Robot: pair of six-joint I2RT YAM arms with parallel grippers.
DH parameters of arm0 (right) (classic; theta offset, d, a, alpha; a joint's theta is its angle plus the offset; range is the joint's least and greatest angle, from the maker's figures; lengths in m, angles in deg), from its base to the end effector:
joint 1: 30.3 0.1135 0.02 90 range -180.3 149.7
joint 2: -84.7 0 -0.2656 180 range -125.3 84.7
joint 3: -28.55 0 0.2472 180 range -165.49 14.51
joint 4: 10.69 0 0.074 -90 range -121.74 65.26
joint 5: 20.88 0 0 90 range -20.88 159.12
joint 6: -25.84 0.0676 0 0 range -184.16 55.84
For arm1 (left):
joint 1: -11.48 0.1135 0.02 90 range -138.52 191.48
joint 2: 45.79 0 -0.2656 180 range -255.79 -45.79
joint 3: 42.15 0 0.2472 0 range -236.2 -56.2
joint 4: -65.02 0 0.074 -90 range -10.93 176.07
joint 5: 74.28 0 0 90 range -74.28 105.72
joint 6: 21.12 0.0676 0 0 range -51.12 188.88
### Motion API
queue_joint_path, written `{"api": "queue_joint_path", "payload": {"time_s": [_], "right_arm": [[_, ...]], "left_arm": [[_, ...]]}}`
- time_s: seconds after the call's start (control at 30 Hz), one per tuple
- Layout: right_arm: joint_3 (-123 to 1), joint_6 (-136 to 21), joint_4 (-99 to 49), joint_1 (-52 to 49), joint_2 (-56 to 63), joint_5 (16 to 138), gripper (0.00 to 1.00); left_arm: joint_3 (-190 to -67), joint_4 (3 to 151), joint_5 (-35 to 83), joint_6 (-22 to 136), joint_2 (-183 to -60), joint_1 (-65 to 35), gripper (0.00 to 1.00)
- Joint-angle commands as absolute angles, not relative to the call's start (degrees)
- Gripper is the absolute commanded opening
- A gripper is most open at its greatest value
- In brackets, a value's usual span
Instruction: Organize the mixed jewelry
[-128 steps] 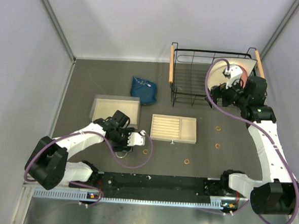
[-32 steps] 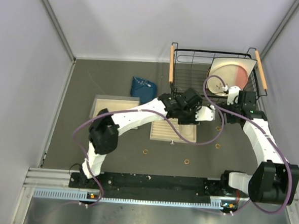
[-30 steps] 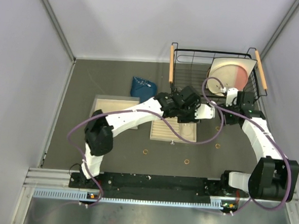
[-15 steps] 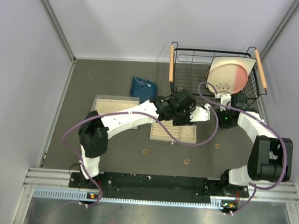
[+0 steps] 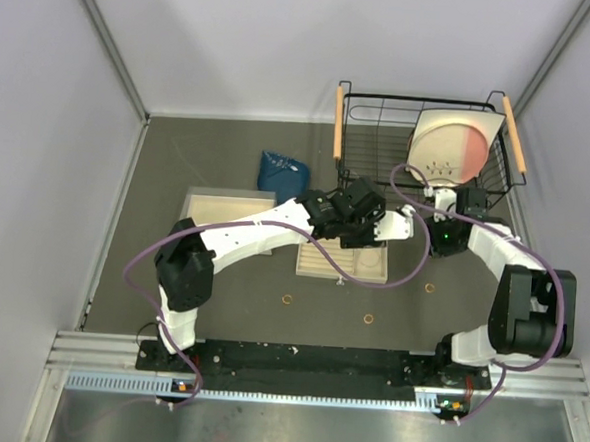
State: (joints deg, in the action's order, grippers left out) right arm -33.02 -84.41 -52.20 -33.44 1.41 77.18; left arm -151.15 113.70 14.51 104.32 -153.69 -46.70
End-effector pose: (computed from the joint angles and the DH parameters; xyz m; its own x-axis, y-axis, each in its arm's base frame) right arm 0.2822 -0.0060 0.1600 -0.8333 -0.2975 -0.4659 -0.3168 0.9477 -0.0384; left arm 0.2355 -0.3768 0.2665 0.1711 0.8237 -0.5405 0.9117 0.0756 0.4038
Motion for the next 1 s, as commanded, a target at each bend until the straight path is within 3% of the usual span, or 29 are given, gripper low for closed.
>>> {"api": "queue_joint_path", "payload": {"time_s": [0.0, 0.33, 0.67, 0.97], "right_arm": [[-29.7, -86.3, -46.9, -34.4, 6.9, 79.3, 0.40], [-22.9, -93.1, -47.1, -34.4, 19.5, 85.6, 0.40], [-18.7, -109.0, -58.7, -34.5, 26.2, 88.5, 0.40], [-16.2, -117.1, -60.4, -34.5, 27.4, 89.0, 0.43]], "left_arm": [[-150.3, 110.9, 13.6, 103.2, -151.0, -46.7, 0.56], [-149.0, 110.2, 11.7, 103.4, -149.8, -46.8, 0.56], [-146.1, 110.5, 14.0, 101.5, -146.2, -46.6, 0.56], [-143.7, 112.3, 14.7, 101.7, -144.7, -45.7, 0.56]]}}
